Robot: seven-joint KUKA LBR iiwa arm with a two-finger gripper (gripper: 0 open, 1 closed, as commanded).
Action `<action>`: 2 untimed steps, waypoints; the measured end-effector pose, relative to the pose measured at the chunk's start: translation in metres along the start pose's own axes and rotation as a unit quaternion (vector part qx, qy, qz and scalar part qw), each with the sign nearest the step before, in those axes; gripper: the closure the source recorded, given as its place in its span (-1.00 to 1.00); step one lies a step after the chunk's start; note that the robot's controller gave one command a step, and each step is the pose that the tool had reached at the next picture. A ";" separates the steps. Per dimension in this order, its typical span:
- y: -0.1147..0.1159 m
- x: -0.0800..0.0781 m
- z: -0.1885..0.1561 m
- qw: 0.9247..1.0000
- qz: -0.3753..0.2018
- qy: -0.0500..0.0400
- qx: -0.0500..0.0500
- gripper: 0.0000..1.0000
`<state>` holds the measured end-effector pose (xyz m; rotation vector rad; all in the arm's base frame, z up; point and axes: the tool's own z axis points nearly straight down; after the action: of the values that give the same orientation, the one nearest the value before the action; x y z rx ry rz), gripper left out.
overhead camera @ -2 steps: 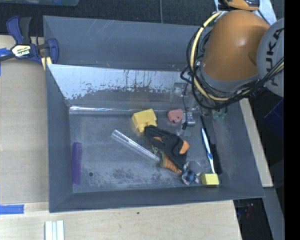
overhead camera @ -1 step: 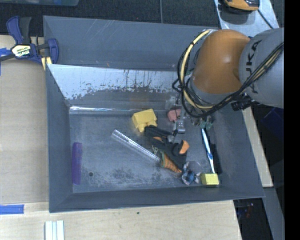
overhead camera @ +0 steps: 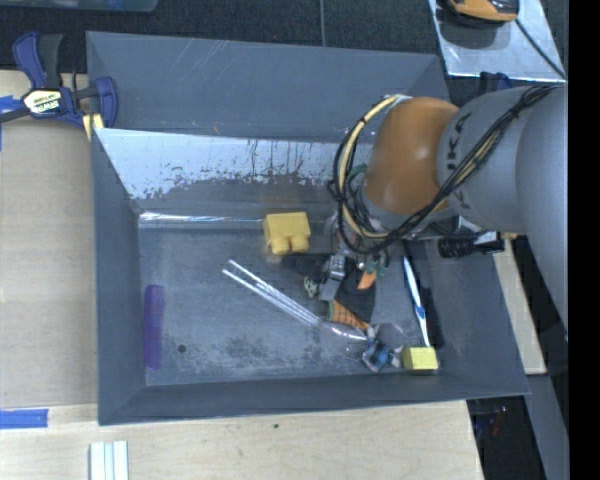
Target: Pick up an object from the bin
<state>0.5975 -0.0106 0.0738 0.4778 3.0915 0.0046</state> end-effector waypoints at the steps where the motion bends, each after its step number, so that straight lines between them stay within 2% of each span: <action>1: -0.004 0.020 -0.002 1.000 -0.022 -0.002 0.000 -1.00; 2: 0.001 0.000 -0.005 1.000 -0.008 -0.007 -0.003 -1.00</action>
Offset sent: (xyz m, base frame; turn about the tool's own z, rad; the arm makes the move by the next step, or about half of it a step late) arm -0.0035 0.0016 -0.0002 -0.0147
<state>0.5974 -0.0095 0.0789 0.4504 3.0800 0.0099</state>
